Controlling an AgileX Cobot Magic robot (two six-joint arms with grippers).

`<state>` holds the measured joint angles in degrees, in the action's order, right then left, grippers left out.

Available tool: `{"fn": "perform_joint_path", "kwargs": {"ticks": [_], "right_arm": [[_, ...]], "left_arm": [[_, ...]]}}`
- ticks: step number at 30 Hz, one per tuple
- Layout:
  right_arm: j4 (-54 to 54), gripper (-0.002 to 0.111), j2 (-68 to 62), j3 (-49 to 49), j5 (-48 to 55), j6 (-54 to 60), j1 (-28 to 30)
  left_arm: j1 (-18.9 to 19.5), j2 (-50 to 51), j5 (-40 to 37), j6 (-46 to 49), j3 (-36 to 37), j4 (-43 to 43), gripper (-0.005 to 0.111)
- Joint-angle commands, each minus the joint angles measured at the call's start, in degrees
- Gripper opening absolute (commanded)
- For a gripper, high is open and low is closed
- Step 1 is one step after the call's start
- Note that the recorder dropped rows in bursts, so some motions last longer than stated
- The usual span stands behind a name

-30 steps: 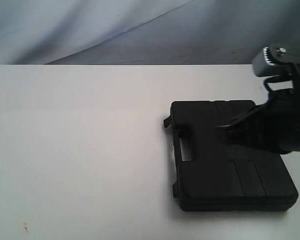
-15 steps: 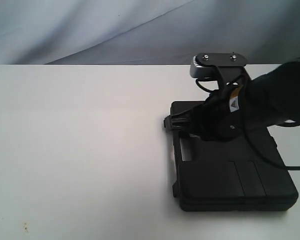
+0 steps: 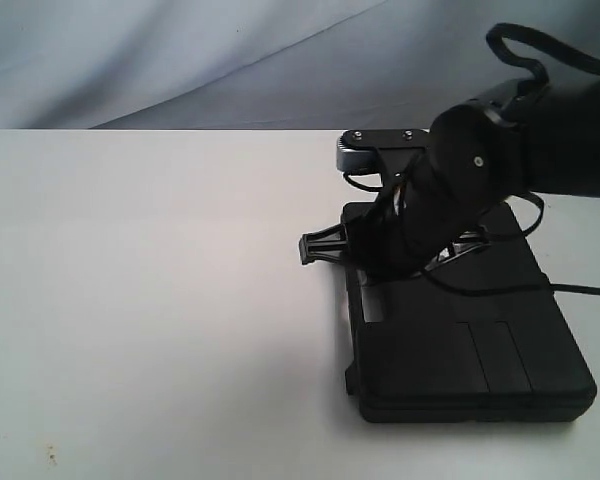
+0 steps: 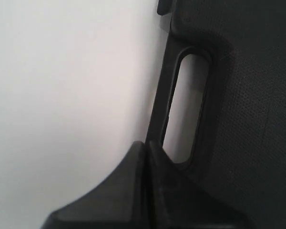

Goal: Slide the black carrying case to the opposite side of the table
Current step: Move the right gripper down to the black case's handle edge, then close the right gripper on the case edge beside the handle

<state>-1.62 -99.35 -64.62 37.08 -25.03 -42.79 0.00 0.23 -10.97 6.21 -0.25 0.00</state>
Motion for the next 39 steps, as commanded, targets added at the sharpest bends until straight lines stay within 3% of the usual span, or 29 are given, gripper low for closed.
{"fn": "perform_joint_path", "kwargs": {"ticks": [1, 7, 15, 20, 39], "right_arm": [[-0.57, 0.000, -2.58, -1.54, 0.85, -0.31, -0.10], [-1.27, 0.002, -4.86, -1.54, -0.37, -0.31, 0.02], [-1.27, 0.032, -4.98, -1.54, -4.01, -0.31, 0.25], [-1.50, 0.039, -5.07, -1.54, -5.65, -0.31, 0.68], [-2.19, 0.040, -11.52, -1.54, -8.77, -0.54, 1.63]], "left_arm": [[0.00, -0.23, 0.52, -0.04, 0.25, -0.81, 0.000], [0.00, -0.23, 0.52, -0.04, 0.25, -0.81, 0.000], [0.00, -0.23, 0.52, -0.04, 0.25, -0.81, 0.000], [0.00, -0.23, 0.52, -0.04, 0.25, -0.81, 0.000], [0.00, -0.23, 0.52, -0.04, 0.25, -0.81, 0.000]]}}
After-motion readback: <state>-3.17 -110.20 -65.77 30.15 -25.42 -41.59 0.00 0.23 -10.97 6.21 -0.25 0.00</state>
